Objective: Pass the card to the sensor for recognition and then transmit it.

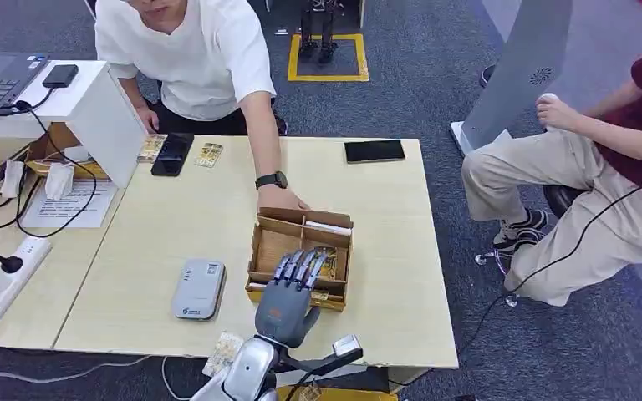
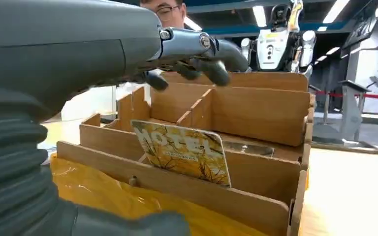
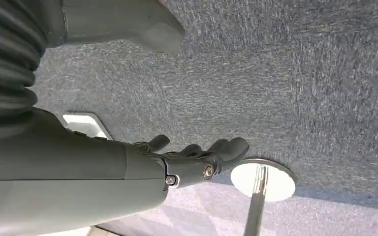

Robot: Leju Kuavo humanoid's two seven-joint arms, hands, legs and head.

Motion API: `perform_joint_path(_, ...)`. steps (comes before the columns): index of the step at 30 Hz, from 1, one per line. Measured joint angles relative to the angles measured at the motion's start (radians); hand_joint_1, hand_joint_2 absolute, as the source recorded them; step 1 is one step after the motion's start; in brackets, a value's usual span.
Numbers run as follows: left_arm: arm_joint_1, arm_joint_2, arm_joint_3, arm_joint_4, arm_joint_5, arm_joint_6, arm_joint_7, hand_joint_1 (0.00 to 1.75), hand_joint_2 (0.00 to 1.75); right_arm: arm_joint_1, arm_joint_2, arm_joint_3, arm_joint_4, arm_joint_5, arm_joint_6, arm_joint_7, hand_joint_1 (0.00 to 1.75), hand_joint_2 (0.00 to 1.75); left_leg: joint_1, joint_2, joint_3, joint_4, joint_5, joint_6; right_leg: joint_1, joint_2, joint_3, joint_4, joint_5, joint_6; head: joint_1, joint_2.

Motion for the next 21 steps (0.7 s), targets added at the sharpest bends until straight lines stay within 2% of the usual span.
perform_joint_path(2,0.000,0.000,0.000,0.002,0.000,0.000,0.000,0.44,1.75,0.000,0.000,0.003,0.001,0.000,0.000,0.002,0.00,1.75,0.000,0.000,0.000,0.000,0.000,0.000,0.000,0.000,0.000,0.000,0.000,0.000,0.000,0.000)
perform_joint_path(3,0.000,0.000,0.000,0.002,0.000,0.000,0.000,1.52,1.75,0.000,0.000,0.005,0.001,0.000,0.000,0.002,0.00,1.75,0.000,0.000,0.000,0.000,0.000,0.000,0.000,0.000,0.000,0.000,0.000,0.000,0.000,0.000)
perform_joint_path(4,-0.001,0.000,0.000,0.003,0.000,0.000,0.000,1.75,1.75,0.000,0.000,0.006,0.002,0.000,0.000,0.002,0.00,1.75,0.000,0.000,0.000,0.000,0.000,0.000,0.000,0.000,0.000,0.000,0.000,0.000,0.000,0.000)
perform_joint_path(9,-0.002,0.000,0.000,0.007,0.008,0.002,-0.012,1.75,1.75,0.000,0.000,0.010,0.002,-0.001,0.000,0.003,0.00,1.75,0.000,0.000,0.000,0.000,0.000,0.000,0.000,0.000,0.000,0.000,0.000,0.000,0.000,0.000)
perform_joint_path(12,-0.001,0.001,0.000,-0.003,0.030,0.009,-0.043,1.75,1.75,0.000,0.000,0.013,0.002,-0.003,0.000,0.005,0.00,1.75,0.000,0.000,0.000,0.000,0.000,0.000,0.000,0.000,0.000,0.000,0.000,0.000,0.000,0.000)
perform_joint_path(21,0.059,0.002,0.031,-0.134,0.075,0.009,-0.229,1.75,1.75,0.000,0.000,0.019,0.002,-0.007,0.000,0.005,0.00,1.75,0.000,0.000,0.000,0.000,0.000,0.000,0.000,0.000,0.000,0.000,0.000,0.000,0.000,0.000)
